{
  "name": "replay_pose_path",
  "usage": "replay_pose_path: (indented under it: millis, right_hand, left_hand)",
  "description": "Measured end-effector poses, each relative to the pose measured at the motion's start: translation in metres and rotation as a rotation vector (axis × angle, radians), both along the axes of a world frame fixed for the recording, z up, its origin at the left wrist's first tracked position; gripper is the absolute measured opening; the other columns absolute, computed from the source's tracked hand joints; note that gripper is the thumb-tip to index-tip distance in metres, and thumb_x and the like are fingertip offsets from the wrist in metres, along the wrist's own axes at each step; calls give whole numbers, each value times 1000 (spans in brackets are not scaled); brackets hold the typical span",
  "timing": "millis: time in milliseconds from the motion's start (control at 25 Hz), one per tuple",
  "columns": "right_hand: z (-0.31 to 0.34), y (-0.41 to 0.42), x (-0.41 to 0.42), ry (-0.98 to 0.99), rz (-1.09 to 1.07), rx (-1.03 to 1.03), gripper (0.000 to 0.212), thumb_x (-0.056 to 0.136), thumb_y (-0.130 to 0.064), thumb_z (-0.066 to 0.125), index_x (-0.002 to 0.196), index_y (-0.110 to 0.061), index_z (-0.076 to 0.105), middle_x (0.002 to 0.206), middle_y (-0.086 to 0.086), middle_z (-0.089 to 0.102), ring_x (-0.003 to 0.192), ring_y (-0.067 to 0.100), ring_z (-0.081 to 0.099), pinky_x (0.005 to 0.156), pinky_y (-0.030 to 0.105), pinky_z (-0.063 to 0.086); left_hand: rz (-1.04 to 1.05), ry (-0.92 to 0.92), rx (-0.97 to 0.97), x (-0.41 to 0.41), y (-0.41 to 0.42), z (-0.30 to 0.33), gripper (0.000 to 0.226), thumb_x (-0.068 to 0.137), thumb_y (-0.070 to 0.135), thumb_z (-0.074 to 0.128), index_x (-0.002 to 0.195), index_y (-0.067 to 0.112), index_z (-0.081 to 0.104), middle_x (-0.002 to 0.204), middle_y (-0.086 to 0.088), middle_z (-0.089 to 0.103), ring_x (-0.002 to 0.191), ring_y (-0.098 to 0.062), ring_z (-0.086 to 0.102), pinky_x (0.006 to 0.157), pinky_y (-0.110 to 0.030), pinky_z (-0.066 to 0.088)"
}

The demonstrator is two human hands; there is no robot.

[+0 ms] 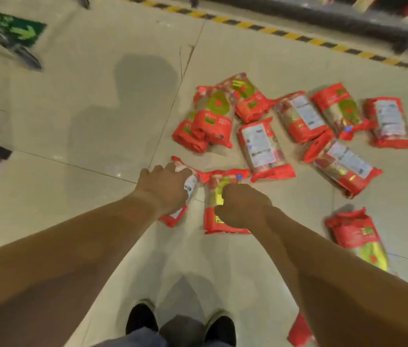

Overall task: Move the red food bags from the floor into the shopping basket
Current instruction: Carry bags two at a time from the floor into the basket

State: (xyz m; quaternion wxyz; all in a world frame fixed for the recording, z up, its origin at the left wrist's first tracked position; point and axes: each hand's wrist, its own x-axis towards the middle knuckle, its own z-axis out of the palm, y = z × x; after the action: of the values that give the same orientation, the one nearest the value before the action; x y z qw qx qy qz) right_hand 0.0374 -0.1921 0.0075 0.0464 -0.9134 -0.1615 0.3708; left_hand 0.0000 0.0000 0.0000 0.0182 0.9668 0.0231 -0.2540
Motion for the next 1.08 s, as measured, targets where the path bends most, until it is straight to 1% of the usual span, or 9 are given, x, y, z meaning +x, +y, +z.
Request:
replay_pose_path:
  millis: [200,320,480,560,680,800,880,960,1080]
  right_hand:
    - [-154,-6,15,-86,-193,15,46,95,-35,52,136,-16,46,135,12,49,121,35,52,93,43,44]
    - [-227,-22,23,-215,-259,-49,72,94,-40,55,152,-11,26,144,15,41,130,36,42,101,47,39]
    - [-287,-37,31,-155,-348,69,101,86,-59,64,160,-23,6,167,7,3,152,34,12,114,60,26]
    - [-297,-40,30,-16,-509,172,105,79,-61,73,159,-36,9,164,17,-2,149,40,19,116,54,29]
    - [-297,-32,20,23,-633,255,108,69,-66,77,154,-53,13,146,26,32,131,44,43,109,46,40]
    - [-288,-22,23,-110,-592,271,101,63,-66,66,150,-61,15,130,20,49,120,42,48,106,46,38]
    - [-280,-13,27,-116,-562,384,96,73,-45,73,151,-60,18,138,19,39,121,41,46,107,38,37]
    - [-271,-3,22,-168,-439,397,95,79,-26,73,153,-53,20,148,17,21,120,42,46,101,35,41]
    - [-246,20,-1,-288,-297,239,84,83,-28,68,151,-47,21,161,14,-1,123,44,46,92,45,49]
  left_hand:
    - [162,72,2,25,12,-155,72,91,40,53,151,43,12,148,-8,34,126,-34,43,100,-51,34]
    - [222,108,67,31,36,-225,95,84,49,63,149,51,-5,144,-12,32,125,-36,43,100,-54,37]
    - [339,133,-119,37,61,-274,132,64,63,80,136,61,-30,140,-16,33,120,-40,50,100,-55,41]
    - [423,157,-305,34,69,-284,140,58,62,85,135,62,-32,134,-21,41,114,-41,55,101,-51,45]
    - [526,154,-404,27,67,-290,143,30,82,77,125,73,-30,134,-13,57,119,-35,56,104,-45,44]
    - [523,65,-385,31,52,-278,127,42,73,73,123,78,-24,128,-12,58,117,-40,54,103,-47,43]
    - [569,-5,-476,36,39,-268,120,61,49,80,138,71,-8,123,-16,40,110,-44,53,104,-44,43]
    - [548,-35,-549,34,27,-262,117,67,31,81,144,65,0,118,-12,30,96,-39,58,99,-37,47]
    - [472,-93,-493,20,15,-245,107,71,29,77,145,63,7,114,-10,33,80,-32,59,91,-38,51]
